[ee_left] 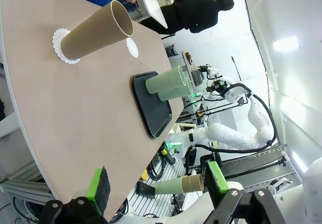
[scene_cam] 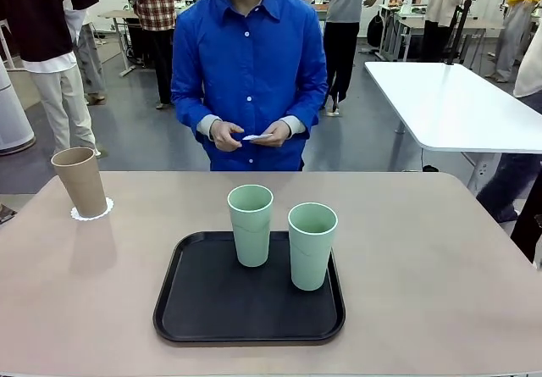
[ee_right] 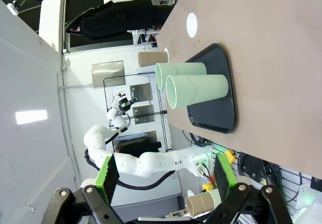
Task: Place coasters on the table and set cups on them.
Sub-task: Take one Reusable plastic cup from the Flat Tray and place it on a coaster set by the human.
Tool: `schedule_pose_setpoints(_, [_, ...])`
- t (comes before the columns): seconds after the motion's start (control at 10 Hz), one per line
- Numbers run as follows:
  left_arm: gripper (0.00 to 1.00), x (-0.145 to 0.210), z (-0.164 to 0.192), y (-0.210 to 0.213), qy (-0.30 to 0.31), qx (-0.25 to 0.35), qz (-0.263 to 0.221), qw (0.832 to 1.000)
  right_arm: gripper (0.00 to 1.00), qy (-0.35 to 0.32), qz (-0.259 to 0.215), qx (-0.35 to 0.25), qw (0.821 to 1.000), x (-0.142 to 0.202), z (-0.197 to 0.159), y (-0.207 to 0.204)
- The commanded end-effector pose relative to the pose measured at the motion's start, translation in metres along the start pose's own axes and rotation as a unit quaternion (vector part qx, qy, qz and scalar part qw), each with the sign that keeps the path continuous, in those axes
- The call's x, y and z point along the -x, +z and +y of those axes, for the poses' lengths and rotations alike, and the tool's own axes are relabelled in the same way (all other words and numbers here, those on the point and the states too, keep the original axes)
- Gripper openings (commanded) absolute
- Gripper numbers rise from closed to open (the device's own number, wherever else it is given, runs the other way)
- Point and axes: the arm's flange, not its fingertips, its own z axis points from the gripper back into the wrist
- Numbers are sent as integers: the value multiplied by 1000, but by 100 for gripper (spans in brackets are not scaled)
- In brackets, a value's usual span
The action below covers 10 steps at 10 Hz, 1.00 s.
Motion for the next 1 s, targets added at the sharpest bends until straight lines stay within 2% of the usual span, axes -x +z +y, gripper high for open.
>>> schedule_pose_setpoints(0.0, [100, 2, 0, 0, 3, -2, -1, 1000, 100, 4, -1, -11, 1000, 0, 1, -1])
schedule_pose_setpoints(0.9, [100, 2, 0, 0, 3, -2, -1, 1000, 100, 4, -1, -11, 1000, 0, 1, -1])
